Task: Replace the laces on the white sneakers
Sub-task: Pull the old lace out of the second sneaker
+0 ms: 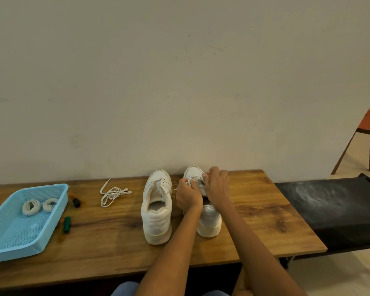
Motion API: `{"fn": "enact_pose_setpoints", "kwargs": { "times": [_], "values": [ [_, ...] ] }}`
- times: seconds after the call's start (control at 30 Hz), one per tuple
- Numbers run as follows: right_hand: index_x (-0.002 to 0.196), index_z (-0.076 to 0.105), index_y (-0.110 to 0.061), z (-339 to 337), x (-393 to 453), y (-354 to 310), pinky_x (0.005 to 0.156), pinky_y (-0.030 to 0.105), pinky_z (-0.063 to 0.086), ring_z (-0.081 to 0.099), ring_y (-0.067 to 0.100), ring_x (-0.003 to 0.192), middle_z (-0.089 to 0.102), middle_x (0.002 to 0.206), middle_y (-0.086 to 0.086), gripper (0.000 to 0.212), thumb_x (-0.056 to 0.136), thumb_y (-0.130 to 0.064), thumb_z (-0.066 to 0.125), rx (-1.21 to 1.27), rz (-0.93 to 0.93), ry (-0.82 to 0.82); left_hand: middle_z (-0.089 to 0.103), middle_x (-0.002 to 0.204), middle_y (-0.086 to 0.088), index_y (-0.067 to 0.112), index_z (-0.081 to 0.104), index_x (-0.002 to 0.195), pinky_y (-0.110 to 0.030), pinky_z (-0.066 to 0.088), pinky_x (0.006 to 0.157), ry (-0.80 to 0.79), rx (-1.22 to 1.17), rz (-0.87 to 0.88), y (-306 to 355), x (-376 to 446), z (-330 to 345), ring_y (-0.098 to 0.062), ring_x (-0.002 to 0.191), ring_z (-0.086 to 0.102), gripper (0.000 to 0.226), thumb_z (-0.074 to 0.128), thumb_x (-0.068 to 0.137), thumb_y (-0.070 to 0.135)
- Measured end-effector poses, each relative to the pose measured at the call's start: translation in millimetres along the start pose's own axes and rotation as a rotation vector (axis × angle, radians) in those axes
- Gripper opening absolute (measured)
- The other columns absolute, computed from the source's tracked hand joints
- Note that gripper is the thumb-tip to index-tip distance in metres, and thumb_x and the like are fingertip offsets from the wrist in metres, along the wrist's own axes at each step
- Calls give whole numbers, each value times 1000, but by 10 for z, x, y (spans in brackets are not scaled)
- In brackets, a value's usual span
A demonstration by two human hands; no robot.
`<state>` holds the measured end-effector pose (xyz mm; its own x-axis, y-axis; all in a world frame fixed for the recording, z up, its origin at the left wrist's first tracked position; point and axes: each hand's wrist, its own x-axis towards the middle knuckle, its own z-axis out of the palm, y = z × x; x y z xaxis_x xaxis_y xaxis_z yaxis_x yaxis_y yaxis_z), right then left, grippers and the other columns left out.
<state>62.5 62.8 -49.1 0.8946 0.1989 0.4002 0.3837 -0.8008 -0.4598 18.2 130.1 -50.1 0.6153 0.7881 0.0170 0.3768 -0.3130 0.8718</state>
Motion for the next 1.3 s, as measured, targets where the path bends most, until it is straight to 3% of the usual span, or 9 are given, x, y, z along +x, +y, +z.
{"fn": "enact_pose_setpoints", "kwargs": {
  "times": [0.2,0.43,0.57,0.7,0.87,0.97,1.1,1.17,1.3],
  "values": [
    [116,55,-12,79,73,15,88,30,38,42,26,113,50,120,13,31,101,-28,33,-74,-143,-274,62,118,-5,17,53,125,-31,42,78,-9,-4,4,-7,20,5,-24,108,57,33,42,98,33],
    [97,56,-3,-74,-84,-53,66,33,38,51,29,86,57,96,17,13,91,-9,47,30,245,347,61,113,-5,18,58,118,-33,44,79,-23,12,29,-58,70,41,-24,106,55,31,41,96,34],
    [122,53,-11,-41,-11,-27,86,35,43,48,26,107,52,122,14,29,98,-19,41,-9,0,101,60,113,-6,18,58,118,-32,43,79,-20,13,35,-49,52,39,-24,106,55,31,42,97,33],
    [114,62,-11,15,66,-15,93,30,38,44,22,114,50,123,8,33,100,-28,36,-93,-165,-161,61,112,-6,17,60,116,-34,45,82,-19,3,39,-58,56,39,-24,105,55,31,42,96,32],
    [98,54,-10,27,27,25,74,28,34,47,22,92,55,99,9,20,99,-20,36,-321,27,103,61,110,-5,19,60,115,-33,46,79,-15,21,46,-56,58,38,-23,103,56,29,43,96,33],
    [84,56,-11,-22,-14,30,64,27,34,52,23,78,57,84,9,11,85,-15,66,-265,9,209,62,108,-4,19,61,113,-33,48,78,-4,33,53,-66,50,44,-23,101,56,29,43,96,35],
    [122,57,-13,-13,25,-17,99,33,37,37,27,126,44,134,12,30,97,-23,43,-132,-175,-119,62,110,-4,19,60,116,-27,41,73,-4,55,71,-40,33,31,-21,102,56,29,42,97,33],
    [121,60,-13,-23,37,-24,102,34,35,36,25,124,45,132,10,32,99,-24,40,-173,-186,-209,63,110,-4,18,59,117,-26,40,72,-9,49,73,-31,32,19,-20,101,57,30,42,98,32],
    [96,67,-9,-65,-31,0,80,34,43,47,24,101,55,107,10,21,95,-16,47,-35,27,190,62,111,-4,19,58,119,-27,40,69,-16,48,73,-35,34,15,-21,101,58,30,43,97,34]
  ]
}}
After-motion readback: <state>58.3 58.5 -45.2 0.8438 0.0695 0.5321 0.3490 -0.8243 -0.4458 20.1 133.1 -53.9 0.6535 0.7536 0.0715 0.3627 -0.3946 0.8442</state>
